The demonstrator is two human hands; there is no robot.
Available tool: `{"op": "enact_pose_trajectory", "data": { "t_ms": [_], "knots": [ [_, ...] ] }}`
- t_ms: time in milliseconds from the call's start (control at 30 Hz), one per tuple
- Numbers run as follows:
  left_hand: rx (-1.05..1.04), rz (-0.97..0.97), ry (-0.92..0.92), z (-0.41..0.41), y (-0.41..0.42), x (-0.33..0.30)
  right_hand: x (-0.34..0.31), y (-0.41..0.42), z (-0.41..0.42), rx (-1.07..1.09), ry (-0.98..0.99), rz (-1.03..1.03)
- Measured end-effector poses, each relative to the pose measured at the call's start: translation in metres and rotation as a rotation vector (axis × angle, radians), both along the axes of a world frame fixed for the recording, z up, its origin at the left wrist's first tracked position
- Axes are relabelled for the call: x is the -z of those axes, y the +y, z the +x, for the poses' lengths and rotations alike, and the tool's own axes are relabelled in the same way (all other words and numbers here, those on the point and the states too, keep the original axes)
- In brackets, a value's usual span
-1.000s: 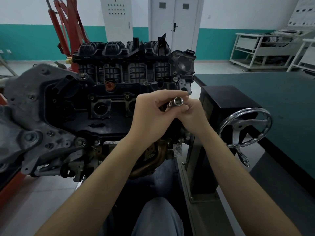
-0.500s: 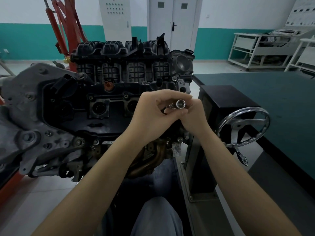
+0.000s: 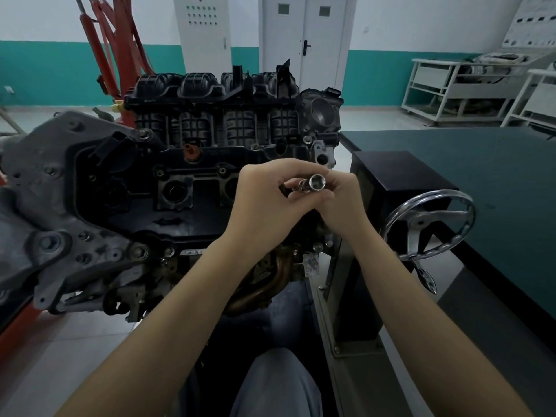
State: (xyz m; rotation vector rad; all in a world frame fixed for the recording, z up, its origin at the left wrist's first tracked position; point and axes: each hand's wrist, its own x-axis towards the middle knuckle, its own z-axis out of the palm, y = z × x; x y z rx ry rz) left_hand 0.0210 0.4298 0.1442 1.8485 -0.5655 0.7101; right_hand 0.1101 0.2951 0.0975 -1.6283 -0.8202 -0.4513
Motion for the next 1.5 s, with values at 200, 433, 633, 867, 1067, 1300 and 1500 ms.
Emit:
{"op": "enact_pose_trajectory", "data": {
  "t_ms": [200,433,633,867,1067,1300,1500],
  "knots": [
    [0.138,-0.049,0.064,0.001,0.0034,-0.0009,-0.0013,-0.0005,-0.0046,-0.032,0.007,-0.058],
    [0.017,0.032,0.013,0.0004,0.0036,-0.0026,-0.0011,-0.0036,-0.0001,0.0,-0.041,-0.05],
    [0.108,-0.035,0.045,-0.0006,0.004,-0.002,-0.0017,0.0005,-0.0004,0.033,-0.009,-0.033],
    [0.112,-0.074,0.077,-0.002,0.0043,-0.0029,-0.0017,0.0026,-0.0041,-0.007,-0.013,-0.068],
    [-0.029,0.084,-0.021,-0.0037,0.0016,-0.0023,-0.0022,0.0043,-0.0014,0.025,0.012,-0.003],
    [0.105,0.016,0.075,-0.0033,0.0035,-0.0046,-0.0019,0.0013,-0.0039,0.015,-0.009,-0.076],
    [-0.025,-0.015,0.032,-0.0023,0.0019,-0.0056,-0.0009,0.0007,-0.0005,0.024,-0.04,-0.031]
  ]
}}
